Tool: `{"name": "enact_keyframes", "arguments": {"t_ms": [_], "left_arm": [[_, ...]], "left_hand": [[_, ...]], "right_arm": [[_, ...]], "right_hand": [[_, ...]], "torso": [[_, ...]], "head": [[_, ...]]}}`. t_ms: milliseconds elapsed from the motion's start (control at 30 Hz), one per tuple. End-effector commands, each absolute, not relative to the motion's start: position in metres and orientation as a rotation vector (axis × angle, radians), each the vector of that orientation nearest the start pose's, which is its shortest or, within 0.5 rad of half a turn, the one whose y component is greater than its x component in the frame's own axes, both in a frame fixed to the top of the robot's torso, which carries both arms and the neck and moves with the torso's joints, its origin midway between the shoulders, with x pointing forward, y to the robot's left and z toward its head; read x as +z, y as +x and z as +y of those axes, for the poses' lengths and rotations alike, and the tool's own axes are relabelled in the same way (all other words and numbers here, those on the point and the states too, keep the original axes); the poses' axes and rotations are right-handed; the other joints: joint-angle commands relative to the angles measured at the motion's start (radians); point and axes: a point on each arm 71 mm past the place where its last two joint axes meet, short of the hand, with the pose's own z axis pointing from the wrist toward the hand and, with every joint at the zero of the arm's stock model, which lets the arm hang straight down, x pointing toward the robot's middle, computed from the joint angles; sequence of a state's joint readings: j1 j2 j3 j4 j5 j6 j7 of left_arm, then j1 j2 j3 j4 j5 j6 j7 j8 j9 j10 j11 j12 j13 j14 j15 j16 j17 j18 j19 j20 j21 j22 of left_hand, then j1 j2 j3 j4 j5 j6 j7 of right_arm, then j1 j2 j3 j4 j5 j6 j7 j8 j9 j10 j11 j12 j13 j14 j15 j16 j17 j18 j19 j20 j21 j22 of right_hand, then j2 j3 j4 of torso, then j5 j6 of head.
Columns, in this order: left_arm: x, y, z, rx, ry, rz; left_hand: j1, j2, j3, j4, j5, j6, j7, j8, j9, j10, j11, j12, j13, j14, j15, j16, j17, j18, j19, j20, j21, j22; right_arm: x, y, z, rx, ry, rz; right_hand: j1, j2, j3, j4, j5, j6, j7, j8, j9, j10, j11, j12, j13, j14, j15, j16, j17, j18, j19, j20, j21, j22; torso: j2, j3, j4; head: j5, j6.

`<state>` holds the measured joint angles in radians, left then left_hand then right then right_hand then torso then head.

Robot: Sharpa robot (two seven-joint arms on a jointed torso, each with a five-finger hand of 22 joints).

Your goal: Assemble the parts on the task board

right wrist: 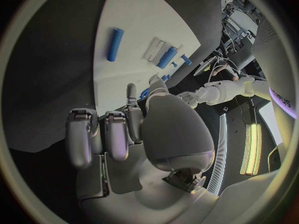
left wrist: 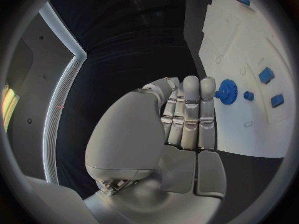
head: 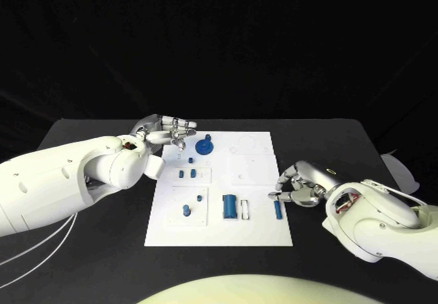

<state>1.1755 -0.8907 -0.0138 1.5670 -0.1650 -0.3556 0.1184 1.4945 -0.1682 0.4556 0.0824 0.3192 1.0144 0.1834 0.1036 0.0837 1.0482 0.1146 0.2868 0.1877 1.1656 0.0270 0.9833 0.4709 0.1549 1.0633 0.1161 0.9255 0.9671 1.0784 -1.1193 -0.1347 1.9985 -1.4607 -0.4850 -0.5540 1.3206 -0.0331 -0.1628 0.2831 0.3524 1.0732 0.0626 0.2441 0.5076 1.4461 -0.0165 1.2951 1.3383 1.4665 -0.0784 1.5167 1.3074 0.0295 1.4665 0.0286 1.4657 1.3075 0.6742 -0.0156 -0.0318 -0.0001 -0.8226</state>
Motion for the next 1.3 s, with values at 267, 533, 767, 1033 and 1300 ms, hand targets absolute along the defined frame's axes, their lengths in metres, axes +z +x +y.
{"name": "enact_keyframes", "arguments": {"t_ms": [267,533,767,1033,1300], "left_arm": [[-0.192,0.479,0.219,-1.332,-1.114,1.656],[-0.192,0.478,0.219,-1.333,-1.114,1.657],[-0.192,0.478,0.22,-1.331,-1.115,1.658],[-0.192,0.478,0.22,-1.332,-1.115,1.659],[-0.192,0.478,0.22,-1.331,-1.115,1.66]], "left_hand": [[0.0,0.007,0.001,-0.006,0.001,-0.008,0.001,0.006,-0.001,-0.006,-0.002,0.006,0.002,-0.007,0.002,-0.004,-0.001,0.015,-0.009,0.001,-0.003,0.001],[0.0,0.007,0.001,-0.006,0.001,-0.008,0.001,0.006,-0.001,-0.006,-0.002,0.006,0.002,-0.007,0.002,-0.004,-0.001,0.015,-0.009,0.001,-0.003,0.001],[0.0,0.007,0.001,-0.006,0.001,-0.008,0.001,0.006,-0.001,-0.006,-0.002,0.006,0.002,-0.007,0.002,-0.004,-0.001,0.015,-0.009,0.001,-0.003,0.001],[0.0,0.007,0.001,-0.006,0.001,-0.008,0.001,0.006,-0.001,-0.006,-0.002,0.006,0.002,-0.007,0.002,-0.004,-0.001,0.015,-0.009,0.001,-0.003,0.001],[0.0,0.007,0.001,-0.006,0.001,-0.008,0.001,0.006,-0.001,-0.006,-0.002,0.006,0.002,-0.007,0.002,-0.004,-0.001,0.015,-0.009,0.001,-0.003,0.001]], "right_arm": [[-0.237,0.346,-0.243,0.416,0.174,1.881],[-0.251,0.342,-0.24,0.409,0.179,1.899],[-0.262,0.341,-0.231,0.42,0.177,1.914],[-0.268,0.345,-0.226,0.417,0.165,1.923],[-0.274,0.348,-0.223,0.401,0.126,1.928]], "right_hand": [[0.008,0.005,-0.01,0.003,0.006,0.002,0.003,-0.009,-0.008,0.004,0.007,0.0,0.031,0.082,0.007,-0.002,0.161,-0.008,0.06,0.01,0.004,0.234],[0.004,0.016,-0.015,0.006,0.012,0.022,0.0,-0.013,-0.016,0.004,0.005,-0.004,0.029,0.081,0.006,-0.005,0.155,-0.006,0.057,0.011,-0.004,0.232],[0.005,0.018,-0.018,0.005,0.021,0.031,-0.003,-0.015,-0.02,0.004,0.003,-0.004,0.029,0.081,0.005,-0.004,0.157,-0.006,0.057,0.011,-0.003,0.233],[0.013,0.022,-0.019,0.002,0.027,0.041,-0.007,-0.015,-0.023,0.005,0.0,-0.004,0.03,0.082,0.003,-0.003,0.159,-0.007,0.058,0.01,0.0,0.233],[0.036,0.028,-0.016,-0.005,0.028,0.05,-0.012,-0.018,-0.028,0.006,-0.004,-0.004,0.03,0.082,-0.001,-0.003,0.161,-0.007,0.059,0.007,0.001,0.234]], "torso": [[-0.002,0.0012,-0.0095],[-0.002,0.0009,-0.0072],[-0.001,0.0018,-0.0081],[-0.002,0.0006,-0.0088],[-0.002,0.0005,-0.0085]], "head": [[-0.017,-0.002],[-0.018,-0.004],[-0.014,-0.006],[-0.012,-0.008],[-0.008,-0.009]]}}
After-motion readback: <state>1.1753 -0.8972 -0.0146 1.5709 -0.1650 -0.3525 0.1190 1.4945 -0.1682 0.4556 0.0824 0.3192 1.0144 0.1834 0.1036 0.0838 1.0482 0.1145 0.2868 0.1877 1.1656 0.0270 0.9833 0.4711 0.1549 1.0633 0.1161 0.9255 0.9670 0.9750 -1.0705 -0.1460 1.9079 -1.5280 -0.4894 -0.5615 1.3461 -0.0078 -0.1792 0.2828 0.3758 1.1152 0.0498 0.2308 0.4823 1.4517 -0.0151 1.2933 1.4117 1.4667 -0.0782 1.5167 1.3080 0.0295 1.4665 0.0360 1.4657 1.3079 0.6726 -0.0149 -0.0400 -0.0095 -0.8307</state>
